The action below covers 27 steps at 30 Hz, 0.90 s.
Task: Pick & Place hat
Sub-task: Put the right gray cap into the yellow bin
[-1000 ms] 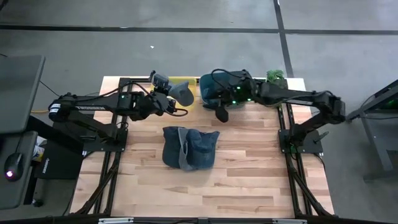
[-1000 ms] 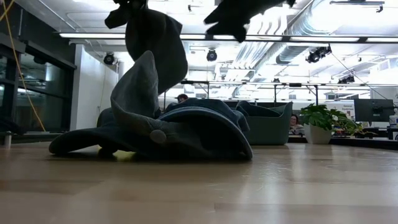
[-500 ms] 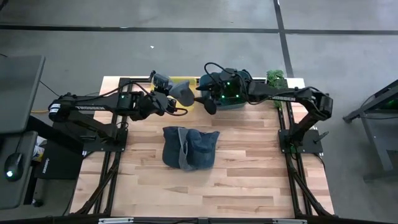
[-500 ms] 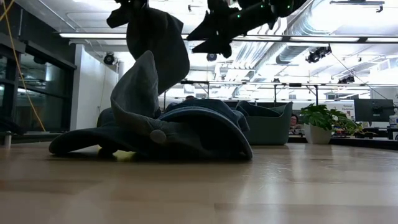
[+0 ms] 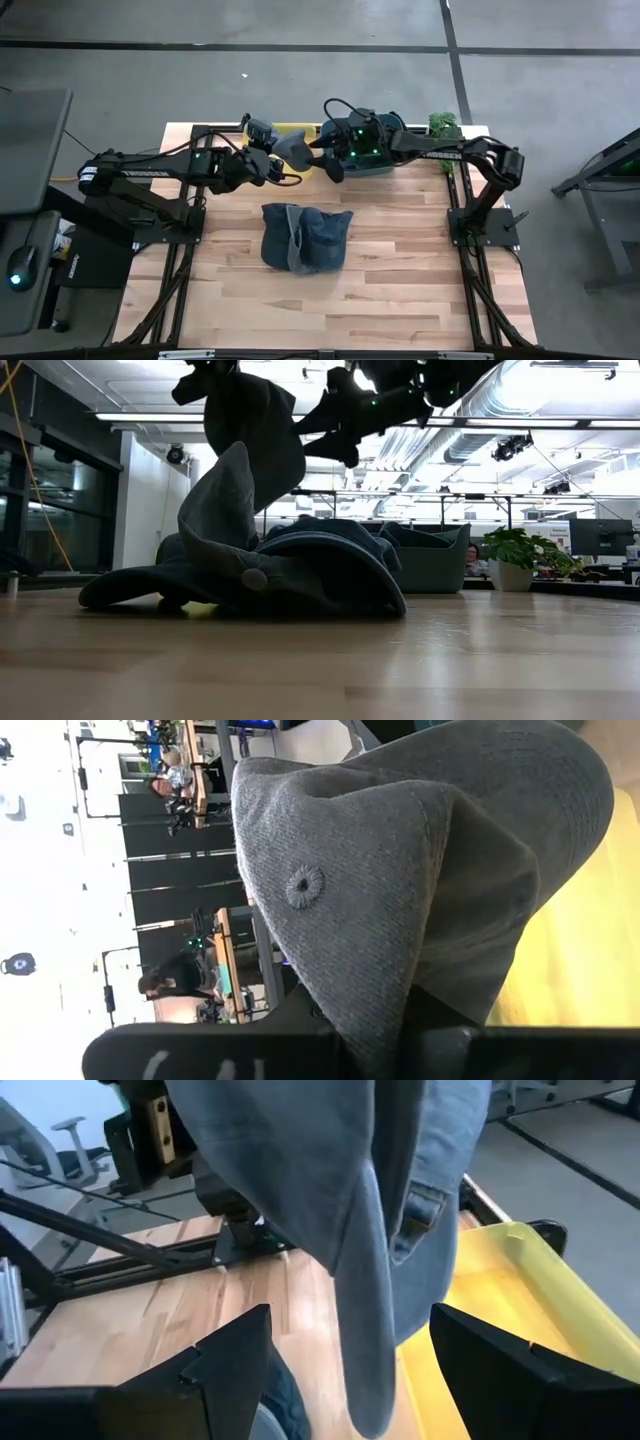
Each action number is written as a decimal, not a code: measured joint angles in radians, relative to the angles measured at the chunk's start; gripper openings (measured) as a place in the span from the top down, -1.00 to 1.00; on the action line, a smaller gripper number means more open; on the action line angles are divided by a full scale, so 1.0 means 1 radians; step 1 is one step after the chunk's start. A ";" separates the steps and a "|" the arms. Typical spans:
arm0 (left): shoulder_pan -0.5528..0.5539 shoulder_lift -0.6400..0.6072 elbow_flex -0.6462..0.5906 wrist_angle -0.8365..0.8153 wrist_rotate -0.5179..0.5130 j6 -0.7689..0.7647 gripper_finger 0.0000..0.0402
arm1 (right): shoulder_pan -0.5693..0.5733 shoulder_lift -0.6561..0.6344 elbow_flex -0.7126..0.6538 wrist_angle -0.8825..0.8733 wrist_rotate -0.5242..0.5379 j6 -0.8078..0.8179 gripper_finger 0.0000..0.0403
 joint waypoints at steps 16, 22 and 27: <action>0.000 0.000 0.000 0.021 0.001 0.000 1.00 | -0.001 0.010 0.000 0.004 0.012 -0.093 0.77; 0.000 0.000 0.000 0.021 0.001 0.000 1.00 | 0.000 0.009 0.000 0.010 0.005 -0.118 0.95; 0.000 0.000 0.000 0.020 0.001 -0.046 0.94 | 0.002 0.009 0.000 0.013 0.008 -0.128 0.97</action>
